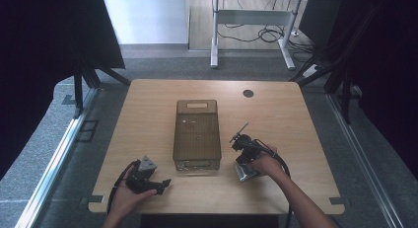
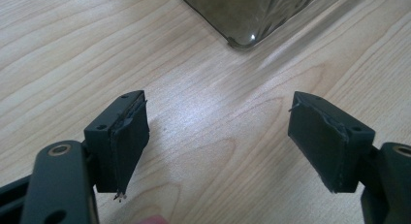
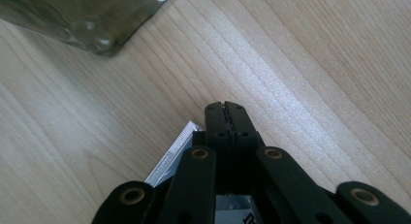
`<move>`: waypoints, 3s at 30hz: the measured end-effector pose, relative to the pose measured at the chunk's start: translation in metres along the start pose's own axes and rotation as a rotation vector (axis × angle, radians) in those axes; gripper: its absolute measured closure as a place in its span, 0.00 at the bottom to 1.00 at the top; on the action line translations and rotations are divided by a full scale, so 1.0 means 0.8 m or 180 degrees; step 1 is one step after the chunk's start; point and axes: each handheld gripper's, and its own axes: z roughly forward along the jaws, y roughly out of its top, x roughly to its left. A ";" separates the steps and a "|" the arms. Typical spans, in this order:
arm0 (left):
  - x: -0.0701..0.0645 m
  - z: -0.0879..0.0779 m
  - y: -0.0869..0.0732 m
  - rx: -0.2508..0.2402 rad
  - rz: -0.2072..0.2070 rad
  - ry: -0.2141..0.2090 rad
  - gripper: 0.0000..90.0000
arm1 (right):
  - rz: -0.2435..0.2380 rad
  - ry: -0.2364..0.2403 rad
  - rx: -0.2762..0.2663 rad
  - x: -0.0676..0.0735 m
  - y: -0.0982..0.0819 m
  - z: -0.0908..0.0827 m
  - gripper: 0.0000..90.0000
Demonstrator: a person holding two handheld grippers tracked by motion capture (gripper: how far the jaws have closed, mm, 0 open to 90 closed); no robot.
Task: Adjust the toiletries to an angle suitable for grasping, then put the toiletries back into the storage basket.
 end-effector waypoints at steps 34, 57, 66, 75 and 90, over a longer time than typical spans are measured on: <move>-0.006 0.007 0.001 0.0063 0.0047 -0.0020 0.25 | -0.0026 0.0155 -0.0131 0.024 -0.074 -0.014 1.00; -0.006 0.009 0.001 0.0084 0.0059 -0.0015 0.25 | 0.0166 -0.0027 -0.0134 0.004 -0.119 -0.032 1.00; -0.006 0.008 0.000 0.0100 0.0058 -0.0016 0.25 | 0.0099 0.0000 -0.0321 0.004 -0.115 -0.044 0.90; -0.009 0.009 0.002 0.0090 0.0065 -0.0014 0.25 | 0.0161 -0.0121 -0.0538 -0.008 -0.108 -0.063 0.56; -0.009 0.011 0.001 0.0128 0.0109 -0.0023 0.25 | 0.0352 -0.0243 -0.0412 -0.020 -0.107 -0.067 0.44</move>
